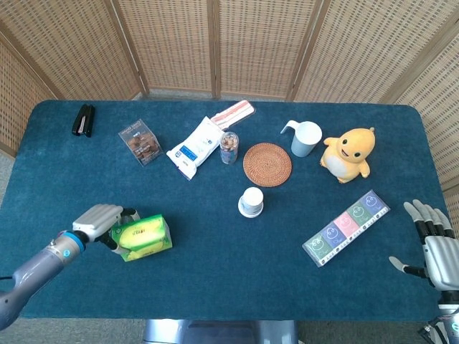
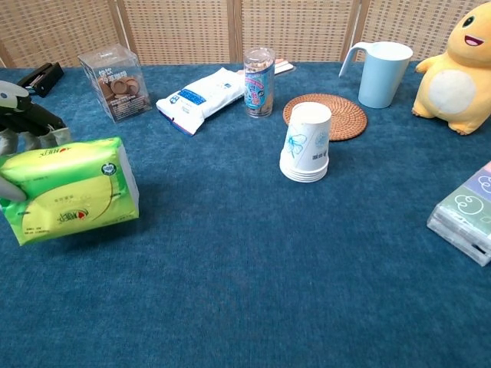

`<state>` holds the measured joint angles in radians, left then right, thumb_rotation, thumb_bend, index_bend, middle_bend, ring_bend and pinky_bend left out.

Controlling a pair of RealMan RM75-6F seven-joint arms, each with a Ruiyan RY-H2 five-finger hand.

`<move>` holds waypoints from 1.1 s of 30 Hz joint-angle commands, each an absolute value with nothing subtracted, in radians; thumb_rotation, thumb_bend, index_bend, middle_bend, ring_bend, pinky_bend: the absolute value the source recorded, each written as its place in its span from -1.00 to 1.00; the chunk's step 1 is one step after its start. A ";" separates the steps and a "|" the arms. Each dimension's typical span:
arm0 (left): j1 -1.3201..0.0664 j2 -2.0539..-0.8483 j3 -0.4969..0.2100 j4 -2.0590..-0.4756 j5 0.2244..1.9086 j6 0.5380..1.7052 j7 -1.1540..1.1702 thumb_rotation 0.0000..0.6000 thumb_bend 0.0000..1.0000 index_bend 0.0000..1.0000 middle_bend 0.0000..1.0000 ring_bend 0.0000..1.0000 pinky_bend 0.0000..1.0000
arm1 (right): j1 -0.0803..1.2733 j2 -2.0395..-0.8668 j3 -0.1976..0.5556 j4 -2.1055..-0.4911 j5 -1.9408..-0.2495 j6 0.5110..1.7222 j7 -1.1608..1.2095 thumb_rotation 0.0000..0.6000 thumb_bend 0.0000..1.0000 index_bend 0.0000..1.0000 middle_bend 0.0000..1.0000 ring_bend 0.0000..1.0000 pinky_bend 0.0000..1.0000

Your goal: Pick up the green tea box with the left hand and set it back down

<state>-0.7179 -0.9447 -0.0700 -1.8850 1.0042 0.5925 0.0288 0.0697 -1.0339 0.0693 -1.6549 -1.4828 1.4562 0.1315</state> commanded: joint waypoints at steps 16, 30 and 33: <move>-0.684 -1.156 -0.076 -1.746 1.062 1.069 0.203 1.00 -0.95 -0.91 -1.00 -1.00 -1.00 | 0.072 -1.035 0.067 -1.655 -1.482 1.449 0.124 1.00 -1.00 -1.00 -1.00 -1.00 -1.00; -0.473 -1.078 0.039 -1.733 1.375 1.306 0.068 1.00 -0.97 -0.94 -1.00 -1.00 -1.00 | 0.070 -1.038 0.072 -1.658 -1.486 1.466 0.116 1.00 -1.00 -1.00 -1.00 -1.00 -1.00; -0.400 -1.061 0.075 -1.730 1.425 1.390 0.061 1.00 -0.97 -0.94 -1.00 -1.00 -1.00 | 0.063 -1.052 0.081 -1.659 -1.482 1.492 0.085 1.00 -1.00 -1.00 -1.00 -1.00 -1.00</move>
